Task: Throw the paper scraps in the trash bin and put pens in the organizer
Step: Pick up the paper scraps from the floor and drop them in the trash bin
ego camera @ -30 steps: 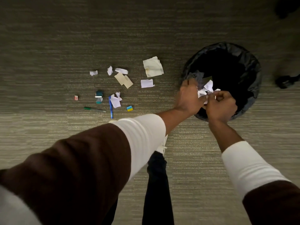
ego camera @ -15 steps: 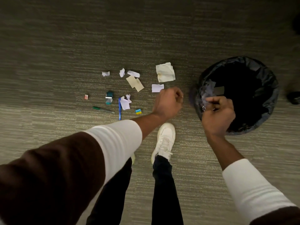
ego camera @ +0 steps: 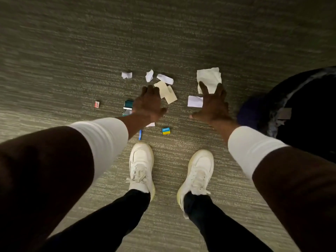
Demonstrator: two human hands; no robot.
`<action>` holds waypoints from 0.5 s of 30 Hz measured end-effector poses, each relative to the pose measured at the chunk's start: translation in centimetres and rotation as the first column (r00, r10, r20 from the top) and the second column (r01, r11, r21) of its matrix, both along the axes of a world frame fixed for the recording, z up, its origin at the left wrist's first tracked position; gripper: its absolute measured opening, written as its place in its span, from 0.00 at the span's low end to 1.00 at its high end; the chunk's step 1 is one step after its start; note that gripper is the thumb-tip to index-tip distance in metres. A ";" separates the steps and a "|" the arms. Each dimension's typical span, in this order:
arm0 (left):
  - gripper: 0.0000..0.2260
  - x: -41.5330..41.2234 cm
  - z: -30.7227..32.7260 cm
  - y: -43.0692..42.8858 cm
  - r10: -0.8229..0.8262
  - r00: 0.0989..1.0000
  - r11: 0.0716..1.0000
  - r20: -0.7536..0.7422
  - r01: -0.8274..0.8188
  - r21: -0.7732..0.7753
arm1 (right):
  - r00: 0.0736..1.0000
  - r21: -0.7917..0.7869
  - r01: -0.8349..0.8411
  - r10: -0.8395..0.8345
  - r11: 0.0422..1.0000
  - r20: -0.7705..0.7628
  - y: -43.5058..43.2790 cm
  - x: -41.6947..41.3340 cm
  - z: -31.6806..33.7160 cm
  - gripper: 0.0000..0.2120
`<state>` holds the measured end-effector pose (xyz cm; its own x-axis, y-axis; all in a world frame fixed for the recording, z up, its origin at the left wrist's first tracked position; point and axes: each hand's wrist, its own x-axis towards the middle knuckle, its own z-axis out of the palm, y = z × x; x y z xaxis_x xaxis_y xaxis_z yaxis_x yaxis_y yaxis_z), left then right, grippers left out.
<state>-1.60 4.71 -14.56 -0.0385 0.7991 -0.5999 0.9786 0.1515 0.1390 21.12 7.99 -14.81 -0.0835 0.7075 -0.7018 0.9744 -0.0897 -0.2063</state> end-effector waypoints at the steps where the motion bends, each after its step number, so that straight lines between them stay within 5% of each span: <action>1: 0.38 -0.2 -1.3 0.4 -0.016 1.000 1.000 0.005 0.016 0.021 | 0.999 0.024 -0.027 0.027 0.999 0.019 0.7 0.0 -1.8 0.63; 9: 0.60 0.5 -8.7 3.4 -0.032 0.998 0.994 0.045 0.027 0.107 | 0.971 0.165 -0.214 0.191 0.963 0.143 5.3 -0.2 -10.2 0.68; 15: 0.50 0.5 -10.5 3.0 -0.135 0.990 0.982 0.037 0.129 0.141 | 0.958 0.202 -0.268 0.239 0.942 0.155 3.6 -0.1 -11.3 0.58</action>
<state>-1.12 7.71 -25.11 0.0983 0.8705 -0.4823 0.9807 -0.0024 0.1955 20.99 11.63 -26.12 -0.2009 0.8115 -0.5487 0.9781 0.1972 -0.0664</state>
